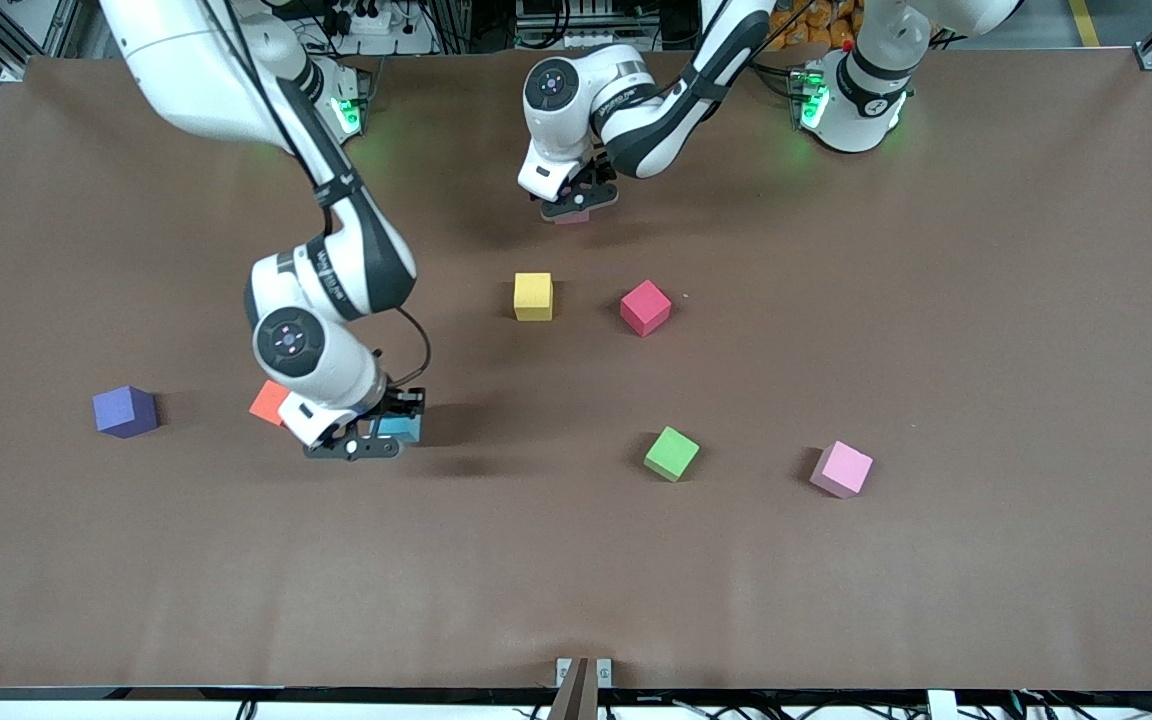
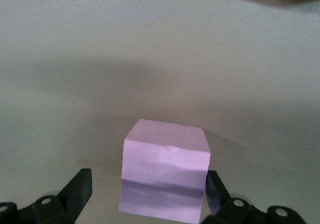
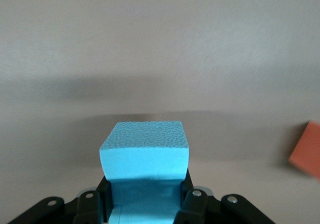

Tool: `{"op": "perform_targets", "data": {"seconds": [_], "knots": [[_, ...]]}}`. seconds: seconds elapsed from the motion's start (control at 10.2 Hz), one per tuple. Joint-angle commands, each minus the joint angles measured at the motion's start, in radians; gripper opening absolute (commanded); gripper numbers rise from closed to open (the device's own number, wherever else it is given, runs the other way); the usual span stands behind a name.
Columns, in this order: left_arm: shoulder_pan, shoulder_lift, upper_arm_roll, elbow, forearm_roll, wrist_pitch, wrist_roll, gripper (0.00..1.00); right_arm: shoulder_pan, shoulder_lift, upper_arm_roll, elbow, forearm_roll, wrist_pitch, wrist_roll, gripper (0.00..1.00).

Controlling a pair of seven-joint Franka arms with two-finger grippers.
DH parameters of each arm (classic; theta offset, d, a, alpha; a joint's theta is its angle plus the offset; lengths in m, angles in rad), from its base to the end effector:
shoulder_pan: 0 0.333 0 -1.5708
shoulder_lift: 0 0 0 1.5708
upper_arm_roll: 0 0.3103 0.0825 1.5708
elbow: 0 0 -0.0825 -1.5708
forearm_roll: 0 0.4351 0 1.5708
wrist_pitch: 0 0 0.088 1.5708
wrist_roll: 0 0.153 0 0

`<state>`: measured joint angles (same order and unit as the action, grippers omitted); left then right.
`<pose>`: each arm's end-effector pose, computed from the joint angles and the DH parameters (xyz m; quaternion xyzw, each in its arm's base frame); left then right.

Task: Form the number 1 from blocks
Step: 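Grasp the light pink cube near center with the left gripper, then set the light pink cube against the yellow cube with the left gripper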

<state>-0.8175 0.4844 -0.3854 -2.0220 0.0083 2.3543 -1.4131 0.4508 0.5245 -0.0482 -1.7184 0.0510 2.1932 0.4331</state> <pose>0.2099 -0.5767 0.1252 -0.9878 -0.1161 0.0984 0.0340 0.6412 0.2785 0.1971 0.9993 -0.0277 -0.0257 0.0024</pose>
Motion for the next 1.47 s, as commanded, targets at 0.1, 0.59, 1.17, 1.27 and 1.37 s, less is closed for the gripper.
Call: {"op": "perform_targets", "data": {"seconds": [0.1,0.59,1.17,1.27,1.37], "knots": [[-0.015,0.026,-0.010,-0.015,-0.022,0.068,-0.007,1.00,0.043,-0.029,-0.001,-0.050,0.004,0.003,0.110,0.53],[-0.011,0.042,-0.007,0.000,-0.007,0.073,0.022,0.00,0.075,-0.024,-0.001,-0.055,0.176,0.042,0.145,0.53],[-0.006,0.120,0.008,0.218,0.115,-0.029,0.029,0.00,0.058,-0.018,-0.019,-0.049,0.178,0.079,0.131,0.53],[-0.006,0.144,0.008,0.250,0.183,-0.042,0.046,0.00,0.058,-0.018,-0.033,-0.049,0.178,0.077,0.127,0.53],[-0.008,0.163,0.008,0.278,0.209,-0.064,0.077,0.00,0.058,-0.017,-0.044,-0.049,0.173,0.077,0.101,0.53]]}}
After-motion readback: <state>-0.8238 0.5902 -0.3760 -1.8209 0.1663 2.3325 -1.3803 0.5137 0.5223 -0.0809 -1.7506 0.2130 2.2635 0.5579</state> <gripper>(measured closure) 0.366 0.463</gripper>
